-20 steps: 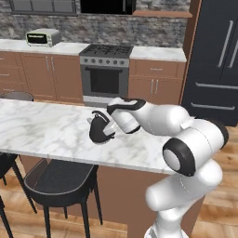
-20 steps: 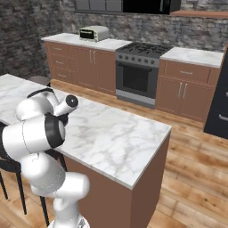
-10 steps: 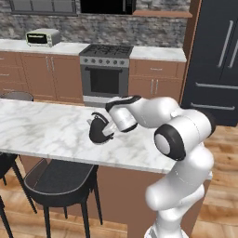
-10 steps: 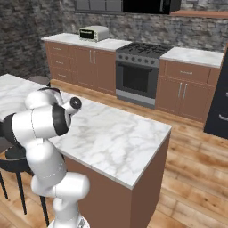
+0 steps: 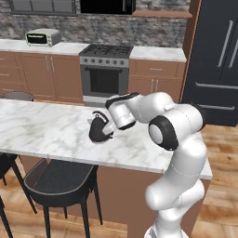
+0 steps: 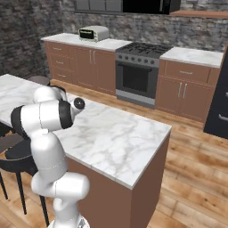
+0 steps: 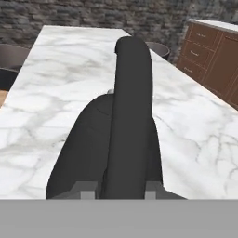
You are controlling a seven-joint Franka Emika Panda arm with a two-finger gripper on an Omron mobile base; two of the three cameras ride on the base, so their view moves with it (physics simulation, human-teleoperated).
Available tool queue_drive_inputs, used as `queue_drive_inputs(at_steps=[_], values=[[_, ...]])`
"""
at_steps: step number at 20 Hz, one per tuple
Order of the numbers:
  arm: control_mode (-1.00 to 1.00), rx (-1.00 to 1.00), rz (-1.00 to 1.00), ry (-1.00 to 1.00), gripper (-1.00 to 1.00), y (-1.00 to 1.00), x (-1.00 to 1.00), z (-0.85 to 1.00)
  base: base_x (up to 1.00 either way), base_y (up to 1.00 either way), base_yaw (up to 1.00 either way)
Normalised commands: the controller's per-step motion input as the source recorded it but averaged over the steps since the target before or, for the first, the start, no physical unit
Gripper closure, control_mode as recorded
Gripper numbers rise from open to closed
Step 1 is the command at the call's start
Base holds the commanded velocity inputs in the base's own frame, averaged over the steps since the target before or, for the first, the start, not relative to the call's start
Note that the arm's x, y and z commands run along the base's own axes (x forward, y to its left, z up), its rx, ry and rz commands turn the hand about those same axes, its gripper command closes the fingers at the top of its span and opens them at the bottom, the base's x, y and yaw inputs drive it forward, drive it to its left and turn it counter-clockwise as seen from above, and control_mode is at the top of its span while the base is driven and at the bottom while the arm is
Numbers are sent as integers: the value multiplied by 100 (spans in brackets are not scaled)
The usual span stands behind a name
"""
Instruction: The kettle is done boiling. Turn off the stove, then wait for 300 timesteps before moving the kettle to the dining table.
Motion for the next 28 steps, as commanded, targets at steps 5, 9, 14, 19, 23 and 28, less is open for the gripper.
queue_drive_inputs(at_steps=[5,9,14,19,23,28], values=[[-100,0,0,0,100,3,14,-22,0,0,0],[-100,0,0,-1,-100,14,3,-19,0,0,0],[-100,0,0,1,-100,9,-8,-4,0,0,0],[-100,0,0,0,-100,0,-13,0,0,0,0],[-100,0,0,-1,-100,0,-12,0,0,0,0],[-100,0,0,-4,-100,-5,-9,0,0,0,0]])
